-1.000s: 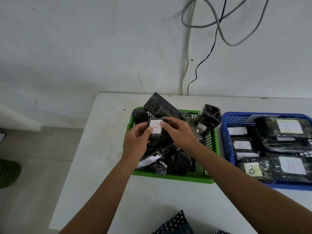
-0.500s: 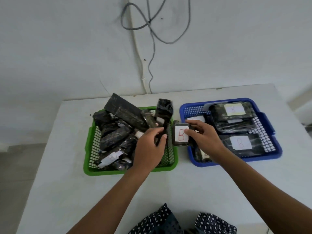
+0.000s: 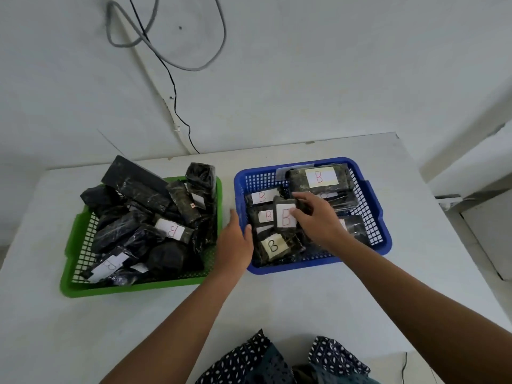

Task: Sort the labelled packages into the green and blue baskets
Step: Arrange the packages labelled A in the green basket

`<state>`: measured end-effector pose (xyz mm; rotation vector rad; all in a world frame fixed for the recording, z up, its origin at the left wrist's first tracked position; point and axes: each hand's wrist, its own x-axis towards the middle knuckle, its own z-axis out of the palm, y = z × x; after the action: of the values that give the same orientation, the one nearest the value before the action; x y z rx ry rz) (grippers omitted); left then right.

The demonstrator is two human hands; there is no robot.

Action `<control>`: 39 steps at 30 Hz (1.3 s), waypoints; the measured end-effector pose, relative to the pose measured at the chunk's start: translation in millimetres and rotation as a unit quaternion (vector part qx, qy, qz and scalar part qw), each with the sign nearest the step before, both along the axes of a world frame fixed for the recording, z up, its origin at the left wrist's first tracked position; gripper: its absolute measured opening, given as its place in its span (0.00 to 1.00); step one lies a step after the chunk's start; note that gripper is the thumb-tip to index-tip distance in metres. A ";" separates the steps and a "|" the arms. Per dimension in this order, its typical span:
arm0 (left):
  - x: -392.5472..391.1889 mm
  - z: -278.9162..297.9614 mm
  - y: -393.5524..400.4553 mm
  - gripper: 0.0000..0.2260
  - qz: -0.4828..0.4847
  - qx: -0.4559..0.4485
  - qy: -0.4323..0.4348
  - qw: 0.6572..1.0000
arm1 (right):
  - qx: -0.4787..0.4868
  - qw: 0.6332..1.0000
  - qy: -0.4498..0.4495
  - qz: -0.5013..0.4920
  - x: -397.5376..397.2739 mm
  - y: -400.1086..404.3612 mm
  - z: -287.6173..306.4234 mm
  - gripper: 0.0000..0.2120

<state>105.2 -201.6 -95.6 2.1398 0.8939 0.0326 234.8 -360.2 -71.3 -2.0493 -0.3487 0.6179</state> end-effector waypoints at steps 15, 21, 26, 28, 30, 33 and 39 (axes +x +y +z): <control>7.2 -13.7 -5.6 0.11 0.050 0.009 -0.025 0.998 | -0.041 0.994 0.014 0.096 33.5 81.6 -46.9 0.20; 8.5 -14.2 -3.7 0.10 0.046 0.003 -0.012 0.999 | -0.092 0.987 -0.002 0.129 33.5 74.4 -48.5 0.27; 8.5 -17.5 -2.1 0.09 0.041 0.007 -0.012 0.999 | -0.175 0.966 -0.095 0.163 16.3 44.2 -37.3 0.26; 8.4 -18.2 -1.7 0.08 0.040 0.001 -0.015 0.999 | -0.208 0.957 -0.116 0.168 7.4 32.4 -33.6 0.20; 8.1 -18.8 -1.5 0.08 0.040 0.000 -0.021 0.999 | -0.214 0.953 -0.133 0.169 -2.8 23.2 -30.1 0.15; 8.3 -19.3 -0.8 0.08 0.041 -0.006 -0.022 0.999 | -0.216 0.948 -0.157 0.174 -18.6 9.5 -27.4 0.18; 8.2 -19.8 1.4 0.09 0.042 -0.024 -0.027 0.998 | -0.236 0.953 -0.156 0.110 -35.4 -6.0 -33.6 0.24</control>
<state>113.5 -200.2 -115.4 2.0470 0.9420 0.1101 199.4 -366.2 -104.9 -2.6020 -0.6736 0.5430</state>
